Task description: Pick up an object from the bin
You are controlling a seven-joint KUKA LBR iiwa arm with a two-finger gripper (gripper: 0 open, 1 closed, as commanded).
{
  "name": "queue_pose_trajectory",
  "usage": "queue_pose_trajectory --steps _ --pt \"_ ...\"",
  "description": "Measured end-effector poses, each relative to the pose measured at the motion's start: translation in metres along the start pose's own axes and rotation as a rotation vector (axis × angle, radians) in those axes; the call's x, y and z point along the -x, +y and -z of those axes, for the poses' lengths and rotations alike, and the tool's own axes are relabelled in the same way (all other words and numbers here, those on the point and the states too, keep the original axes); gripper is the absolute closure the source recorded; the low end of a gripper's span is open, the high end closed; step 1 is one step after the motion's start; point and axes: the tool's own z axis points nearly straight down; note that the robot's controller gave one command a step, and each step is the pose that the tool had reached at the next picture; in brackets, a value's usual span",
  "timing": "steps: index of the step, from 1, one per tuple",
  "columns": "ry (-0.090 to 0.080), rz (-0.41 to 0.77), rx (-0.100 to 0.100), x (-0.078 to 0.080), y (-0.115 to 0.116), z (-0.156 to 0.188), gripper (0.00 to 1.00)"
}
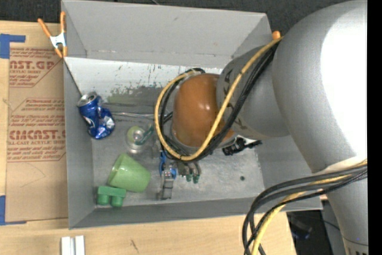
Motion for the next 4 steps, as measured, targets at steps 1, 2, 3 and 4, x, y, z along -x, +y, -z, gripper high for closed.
queue_pose_trajectory --steps 1,2,3,4 --pt "-0.007 0.067 0.007 -0.005 0.089 0.003 0.0" --pt "-0.006 0.061 0.003 -0.004 0.084 0.002 1.0" --pt "-0.016 0.106 0.005 0.001 0.077 0.13 1.0" --pt "-0.019 0.21 0.006 0.039 0.119 0.235 1.0"
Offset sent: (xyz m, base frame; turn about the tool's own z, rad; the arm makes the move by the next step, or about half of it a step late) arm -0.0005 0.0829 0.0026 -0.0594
